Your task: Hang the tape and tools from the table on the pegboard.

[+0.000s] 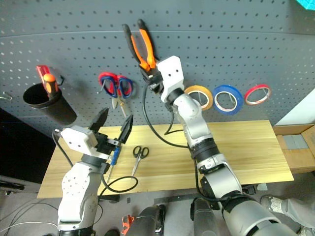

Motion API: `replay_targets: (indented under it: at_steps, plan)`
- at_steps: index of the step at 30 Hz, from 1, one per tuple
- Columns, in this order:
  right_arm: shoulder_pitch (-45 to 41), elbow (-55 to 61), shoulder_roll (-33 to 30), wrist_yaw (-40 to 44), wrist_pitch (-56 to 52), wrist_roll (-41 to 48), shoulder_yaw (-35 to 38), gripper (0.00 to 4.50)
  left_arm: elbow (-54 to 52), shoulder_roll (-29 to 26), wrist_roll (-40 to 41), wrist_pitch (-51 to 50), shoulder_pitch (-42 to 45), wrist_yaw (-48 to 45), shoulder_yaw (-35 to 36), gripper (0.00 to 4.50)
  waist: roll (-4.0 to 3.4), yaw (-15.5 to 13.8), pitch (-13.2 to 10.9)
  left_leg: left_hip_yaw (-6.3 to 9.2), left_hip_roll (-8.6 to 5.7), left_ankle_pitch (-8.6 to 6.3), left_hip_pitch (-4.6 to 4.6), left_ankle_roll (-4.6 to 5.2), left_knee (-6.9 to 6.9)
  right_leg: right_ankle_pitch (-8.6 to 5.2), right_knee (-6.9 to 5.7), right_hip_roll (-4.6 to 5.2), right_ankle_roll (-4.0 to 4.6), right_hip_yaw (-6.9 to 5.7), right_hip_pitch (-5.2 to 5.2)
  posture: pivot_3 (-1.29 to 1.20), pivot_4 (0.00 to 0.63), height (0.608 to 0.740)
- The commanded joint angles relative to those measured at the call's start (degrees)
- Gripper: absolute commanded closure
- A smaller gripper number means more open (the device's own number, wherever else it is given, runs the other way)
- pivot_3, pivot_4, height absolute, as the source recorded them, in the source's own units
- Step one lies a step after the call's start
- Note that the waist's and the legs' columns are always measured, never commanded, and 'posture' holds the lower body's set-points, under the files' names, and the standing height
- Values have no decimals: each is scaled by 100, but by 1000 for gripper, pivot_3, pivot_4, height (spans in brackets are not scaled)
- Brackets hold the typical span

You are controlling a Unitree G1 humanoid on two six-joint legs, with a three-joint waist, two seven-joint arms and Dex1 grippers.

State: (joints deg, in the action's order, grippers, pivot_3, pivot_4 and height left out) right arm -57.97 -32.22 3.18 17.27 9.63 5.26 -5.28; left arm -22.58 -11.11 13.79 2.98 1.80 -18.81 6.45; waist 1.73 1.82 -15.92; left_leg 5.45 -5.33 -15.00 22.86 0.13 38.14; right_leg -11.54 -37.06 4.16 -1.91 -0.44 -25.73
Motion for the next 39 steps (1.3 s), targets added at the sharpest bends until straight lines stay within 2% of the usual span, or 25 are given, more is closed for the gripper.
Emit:
replay_targets:
  at_steps: [1, 9, 14, 19, 23, 26, 28, 30, 32, 35, 39]
  plan:
    - [37, 85, 43, -112, -147, -15, 86, 2639, -240, -35, -27, 66, 31, 47, -27, 550, 1, 0, 7, 0, 0, 0, -1, 0, 0, 1, -1, 0, 1, 0, 0, 21, 224, 740]
    - [333, 384, 55, -100, -495, -2, 55, 88, -196, -19, 2, -6, -19, 138, -1, 550, -2, -7, 22, 2, 1, 2, -5, -1, 6, 6, -6, -1, 3, 0, 5, 14, 226, 740]
    - [766, 1087, -115, -132, -896, -172, -51, 32, 20, -65, -74, -146, -1, 316, 135, 550, -1, -39, 24, 7, -1, 3, -15, 2, 11, 10, 0, -3, 1, -5, 24, 14, 230, 740]
    - [1513, 2678, -614, 291, -1900, -31, -143, 32, 46, -264, -162, -671, -223, 371, 122, 550, -1, -32, 24, 5, 0, 3, -2, 0, 6, 10, 6, -2, 1, -5, 10, -1, 234, 740]
    - [2092, 4151, -1328, 1051, -3295, 730, -55, 32, 147, -495, -160, -871, -405, 156, 42, 550, -1, -24, 24, 0, 2, 2, 6, 1, -4, 8, 11, -2, 3, -1, -4, -23, 243, 740]
    - [2661, 5311, -2285, 1975, -4519, 1738, 72, 32, 318, -569, -66, -1502, -485, 205, 46, 550, -2, -15, 24, 0, 4, -4, 6, 12, -5, 6, 15, -1, 3, -1, -1, -46, 245, 740]
    - [2988, 5712, -2677, 2325, -5060, 2273, 115, 32, 412, -633, -70, -1744, -525, 130, -12, 550, -1, -16, 24, 2, 5, -13, 3, 27, -3, 6, 18, -1, 2, -5, 7, -54, 247, 740]
    - [3305, 5963, -3038, 2591, -5396, 2462, -150, 32, 436, -713, -27, -2421, -525, 156, -77, 550, -1, 7, 24, 3, 6, -15, -4, 31, -2, 5, 20, 0, 0, -7, 17, -56, 250, 740]
    - [3556, 6116, -3314, 2670, -5521, 2257, -639, 32, 498, -803, -160, -2964, -479, 256, -187, 550, -1, 11, 24, 2, 7, -17, -8, 34, -1, 4, 20, 1, -1, -10, 22, -61, 253, 740]
    - [3708, 5914, -3332, 2357, -5291, 1647, -1260, 32, 637, -964, -554, -3823, -339, 530, -460, 550, -1, 18, 23, -1, 8, -17, -16, 35, -1, 3, 18, 1, -3, -12, 29, -68, 264, 740]
    - [3812, 5641, -2876, 1959, -4980, 1362, -1390, 32, 637, -964, -569, -4524, -157, 543, -634, 550, 0, 2, 23, 0, 7, -16, -16, 33, 6, 4, 17, 3, -4, -13, 31, -71, 273, 740]
